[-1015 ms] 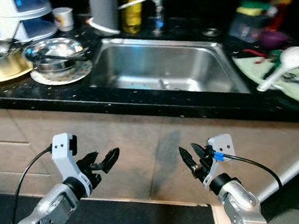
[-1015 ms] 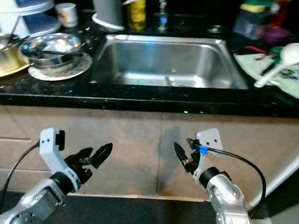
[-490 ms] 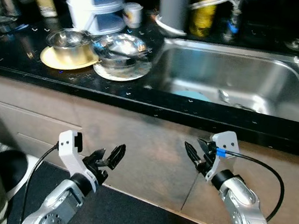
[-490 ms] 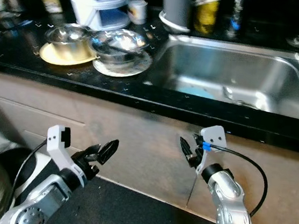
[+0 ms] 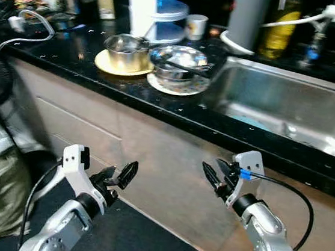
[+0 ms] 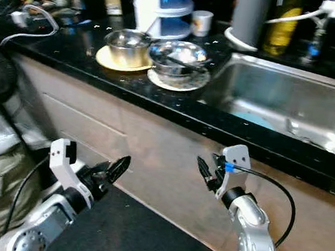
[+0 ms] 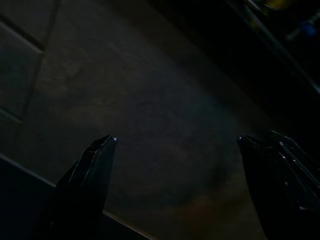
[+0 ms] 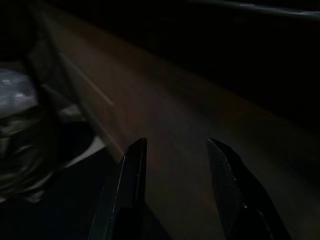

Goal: Kitchen organization

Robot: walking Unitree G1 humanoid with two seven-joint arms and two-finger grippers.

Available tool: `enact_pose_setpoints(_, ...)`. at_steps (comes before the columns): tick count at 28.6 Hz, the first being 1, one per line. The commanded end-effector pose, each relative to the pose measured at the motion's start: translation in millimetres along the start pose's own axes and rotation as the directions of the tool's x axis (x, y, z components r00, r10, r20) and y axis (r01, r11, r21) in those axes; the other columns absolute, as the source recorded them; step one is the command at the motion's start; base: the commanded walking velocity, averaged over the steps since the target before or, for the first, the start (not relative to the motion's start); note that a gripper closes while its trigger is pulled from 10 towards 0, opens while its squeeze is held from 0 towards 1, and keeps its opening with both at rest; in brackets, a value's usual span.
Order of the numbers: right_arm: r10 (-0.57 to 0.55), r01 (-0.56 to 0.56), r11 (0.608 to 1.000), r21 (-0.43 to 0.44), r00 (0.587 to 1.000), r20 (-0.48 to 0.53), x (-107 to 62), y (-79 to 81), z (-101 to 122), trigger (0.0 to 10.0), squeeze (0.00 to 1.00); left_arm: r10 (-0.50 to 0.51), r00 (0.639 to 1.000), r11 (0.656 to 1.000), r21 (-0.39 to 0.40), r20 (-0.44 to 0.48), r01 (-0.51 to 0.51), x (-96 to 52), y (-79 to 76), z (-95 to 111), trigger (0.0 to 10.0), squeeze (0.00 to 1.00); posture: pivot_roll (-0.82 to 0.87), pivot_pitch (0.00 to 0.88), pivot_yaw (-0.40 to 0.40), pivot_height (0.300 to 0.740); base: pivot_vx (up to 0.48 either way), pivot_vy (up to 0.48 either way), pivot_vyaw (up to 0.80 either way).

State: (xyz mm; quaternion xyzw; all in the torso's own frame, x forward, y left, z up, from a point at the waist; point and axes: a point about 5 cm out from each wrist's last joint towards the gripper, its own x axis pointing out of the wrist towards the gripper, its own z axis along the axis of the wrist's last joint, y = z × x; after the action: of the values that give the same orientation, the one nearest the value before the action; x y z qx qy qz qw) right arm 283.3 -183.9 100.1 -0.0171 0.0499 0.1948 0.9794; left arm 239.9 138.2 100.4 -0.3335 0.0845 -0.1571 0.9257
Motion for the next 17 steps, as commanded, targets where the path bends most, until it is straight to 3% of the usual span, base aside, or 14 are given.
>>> enact_pose_setpoints(1, 0.005, -0.005, 1.0, 0.011, 1.0, 0.009, 0.6, 0.8, -0.1, 10.0, 0.0, 0.004, 1.0, 1.0, -0.016, -0.013, -0.005, -1.0, 2.2, -2.0, 10.0, 0.0, 0.02, 0.0, 0.028, 0.74, 0.0, 0.0, 0.74)
enact_pose_setpoints(17, 0.014, -0.015, 1.0, 0.021, 1.0, 0.018, 3.4, 1.9, 1.7, 10.0, 0.0, 0.011, 1.0, 1.0, -0.009, -0.002, -0.011, -0.1, 3.5, 2.5, 10.0, 0.0, 0.03, 0.0, 0.032, 0.74, 0.0, 0.0, 0.74)
